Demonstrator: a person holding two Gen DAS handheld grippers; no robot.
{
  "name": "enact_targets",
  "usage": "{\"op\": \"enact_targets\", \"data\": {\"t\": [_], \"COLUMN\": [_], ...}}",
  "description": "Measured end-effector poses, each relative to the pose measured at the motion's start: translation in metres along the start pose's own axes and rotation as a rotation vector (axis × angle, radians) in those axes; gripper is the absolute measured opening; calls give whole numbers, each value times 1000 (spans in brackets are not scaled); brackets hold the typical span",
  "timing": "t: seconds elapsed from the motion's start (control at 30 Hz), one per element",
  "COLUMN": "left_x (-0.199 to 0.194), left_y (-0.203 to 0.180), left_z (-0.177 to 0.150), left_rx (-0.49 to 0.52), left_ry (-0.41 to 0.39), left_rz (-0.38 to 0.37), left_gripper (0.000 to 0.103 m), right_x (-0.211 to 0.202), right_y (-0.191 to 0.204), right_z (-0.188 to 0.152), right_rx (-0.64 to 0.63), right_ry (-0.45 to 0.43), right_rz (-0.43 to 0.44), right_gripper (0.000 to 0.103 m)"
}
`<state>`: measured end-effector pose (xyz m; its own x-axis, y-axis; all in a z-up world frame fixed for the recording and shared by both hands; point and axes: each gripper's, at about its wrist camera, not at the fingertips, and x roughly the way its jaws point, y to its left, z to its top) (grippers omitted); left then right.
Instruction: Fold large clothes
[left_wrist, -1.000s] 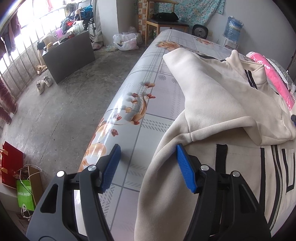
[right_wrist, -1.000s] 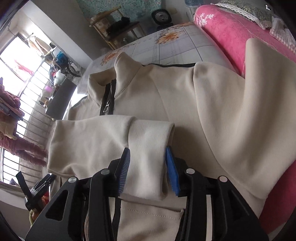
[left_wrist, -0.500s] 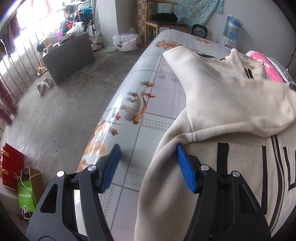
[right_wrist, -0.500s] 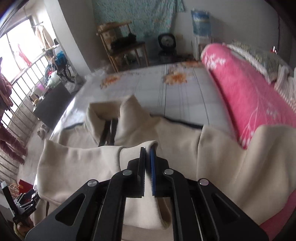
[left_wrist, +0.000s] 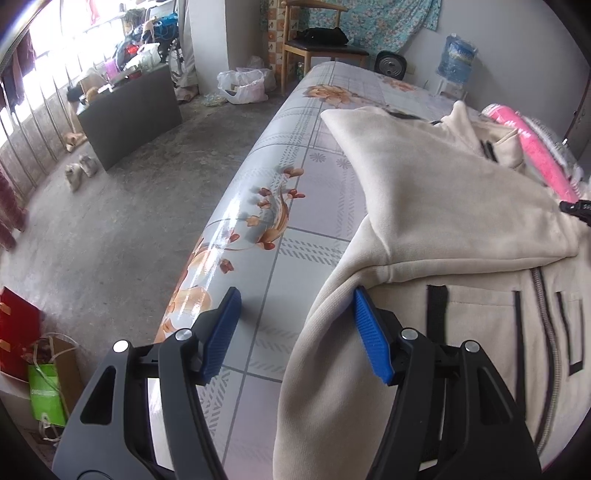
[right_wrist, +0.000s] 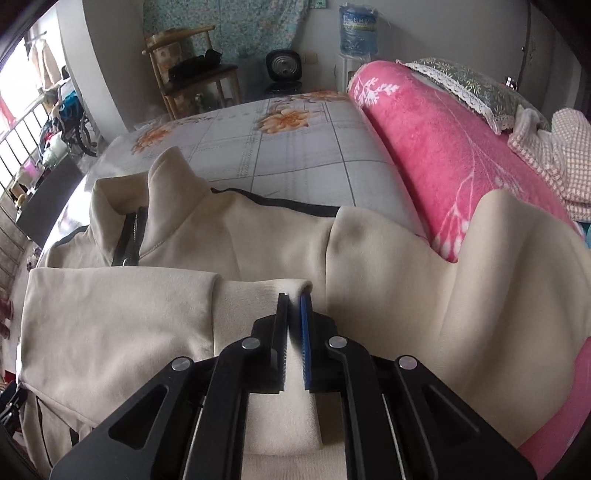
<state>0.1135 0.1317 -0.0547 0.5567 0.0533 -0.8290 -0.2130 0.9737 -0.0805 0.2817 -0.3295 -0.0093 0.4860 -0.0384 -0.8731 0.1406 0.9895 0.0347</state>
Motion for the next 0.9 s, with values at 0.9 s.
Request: {"op": "enact_targets", "data": {"t": [0.9], "left_x": [22], "left_y": [-84], "left_z": [123], "left_rx": [149], "left_ry": [-16], "left_rz": [-315], "left_gripper": [59], "right_x": [22], "right_y": [77], "right_z": [-14], "right_rx": [-147], "right_ry": [88], "right_rz": [224], "right_gripper": [36]}}
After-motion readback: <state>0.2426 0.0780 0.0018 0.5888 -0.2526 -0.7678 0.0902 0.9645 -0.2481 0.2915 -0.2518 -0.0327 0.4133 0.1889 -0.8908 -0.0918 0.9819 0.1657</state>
